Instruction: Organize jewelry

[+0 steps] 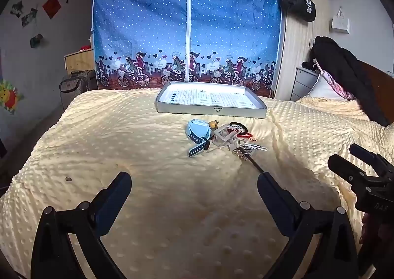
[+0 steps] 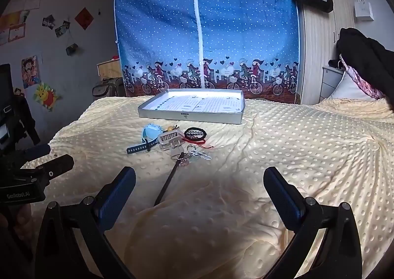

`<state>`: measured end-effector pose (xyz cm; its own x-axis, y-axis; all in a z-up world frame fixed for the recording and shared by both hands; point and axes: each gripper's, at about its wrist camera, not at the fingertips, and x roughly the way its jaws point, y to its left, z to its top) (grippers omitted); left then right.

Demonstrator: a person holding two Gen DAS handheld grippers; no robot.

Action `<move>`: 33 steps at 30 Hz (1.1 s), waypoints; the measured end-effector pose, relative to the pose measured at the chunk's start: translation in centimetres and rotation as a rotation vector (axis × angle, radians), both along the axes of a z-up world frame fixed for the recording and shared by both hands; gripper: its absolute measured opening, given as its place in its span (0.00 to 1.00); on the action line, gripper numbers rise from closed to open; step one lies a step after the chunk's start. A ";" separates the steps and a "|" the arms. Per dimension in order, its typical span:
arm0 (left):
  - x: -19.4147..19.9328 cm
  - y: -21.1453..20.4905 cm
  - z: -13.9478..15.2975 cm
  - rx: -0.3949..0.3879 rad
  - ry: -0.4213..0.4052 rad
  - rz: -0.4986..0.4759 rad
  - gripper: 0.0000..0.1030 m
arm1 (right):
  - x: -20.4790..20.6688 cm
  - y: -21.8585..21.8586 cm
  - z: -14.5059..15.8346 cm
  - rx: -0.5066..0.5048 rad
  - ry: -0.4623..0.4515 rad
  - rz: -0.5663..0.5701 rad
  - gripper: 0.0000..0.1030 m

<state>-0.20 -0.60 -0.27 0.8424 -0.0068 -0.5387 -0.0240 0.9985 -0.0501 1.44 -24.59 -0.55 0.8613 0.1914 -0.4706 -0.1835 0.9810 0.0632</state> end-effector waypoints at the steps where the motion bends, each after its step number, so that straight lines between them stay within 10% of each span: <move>1: -0.1 0.1 0.0 0.000 0.000 0.001 1.00 | 0.0 0.0 0.0 0.000 0.000 -0.001 0.99; 33: 0.1 0.2 0.0 0.001 0.005 -0.001 1.00 | 0.1 -0.1 -0.3 0.000 0.005 -0.007 0.99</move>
<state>-0.12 -0.36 -0.27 0.8400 -0.0065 -0.5426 -0.0236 0.9985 -0.0486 1.51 -24.70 -0.86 0.8603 0.1855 -0.4749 -0.1764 0.9822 0.0642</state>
